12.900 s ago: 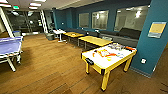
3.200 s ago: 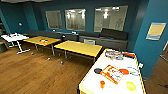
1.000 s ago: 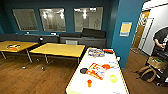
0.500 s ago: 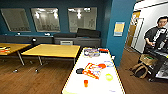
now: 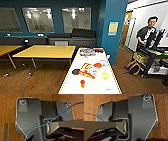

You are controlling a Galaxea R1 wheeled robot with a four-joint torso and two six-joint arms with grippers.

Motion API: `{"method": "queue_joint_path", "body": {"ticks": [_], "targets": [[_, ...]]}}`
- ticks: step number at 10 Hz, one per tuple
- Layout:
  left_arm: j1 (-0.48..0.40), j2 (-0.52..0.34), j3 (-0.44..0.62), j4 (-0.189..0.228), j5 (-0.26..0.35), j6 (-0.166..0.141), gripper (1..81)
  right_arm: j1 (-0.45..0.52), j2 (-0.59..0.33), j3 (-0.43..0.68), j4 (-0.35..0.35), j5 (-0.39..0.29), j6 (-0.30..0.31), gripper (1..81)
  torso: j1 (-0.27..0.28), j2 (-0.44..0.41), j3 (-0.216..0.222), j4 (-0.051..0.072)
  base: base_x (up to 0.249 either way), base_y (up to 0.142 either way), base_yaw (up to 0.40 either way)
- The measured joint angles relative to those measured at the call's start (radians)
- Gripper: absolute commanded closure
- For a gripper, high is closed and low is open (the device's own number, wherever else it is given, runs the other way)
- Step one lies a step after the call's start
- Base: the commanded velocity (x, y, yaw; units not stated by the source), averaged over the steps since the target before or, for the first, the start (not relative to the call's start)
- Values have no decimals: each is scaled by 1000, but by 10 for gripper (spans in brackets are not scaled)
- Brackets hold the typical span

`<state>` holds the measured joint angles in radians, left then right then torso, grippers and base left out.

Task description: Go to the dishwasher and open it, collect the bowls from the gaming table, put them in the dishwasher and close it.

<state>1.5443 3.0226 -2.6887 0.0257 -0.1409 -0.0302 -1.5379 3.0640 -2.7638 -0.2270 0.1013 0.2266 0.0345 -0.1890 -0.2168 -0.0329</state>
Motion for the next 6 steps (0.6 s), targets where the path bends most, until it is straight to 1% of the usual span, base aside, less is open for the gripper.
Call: {"method": "queue_joint_path", "body": {"ticks": [4,6], "targets": [[2,0,0,-1,-2,0,10,-2,0,0,2,-4,2,10,0,0,0,0,0,0,0],[6,1,0,-2,-1,0,10,-4,0,0,2,-4,2,10,-1,0,0,0,86,0,0]]}}
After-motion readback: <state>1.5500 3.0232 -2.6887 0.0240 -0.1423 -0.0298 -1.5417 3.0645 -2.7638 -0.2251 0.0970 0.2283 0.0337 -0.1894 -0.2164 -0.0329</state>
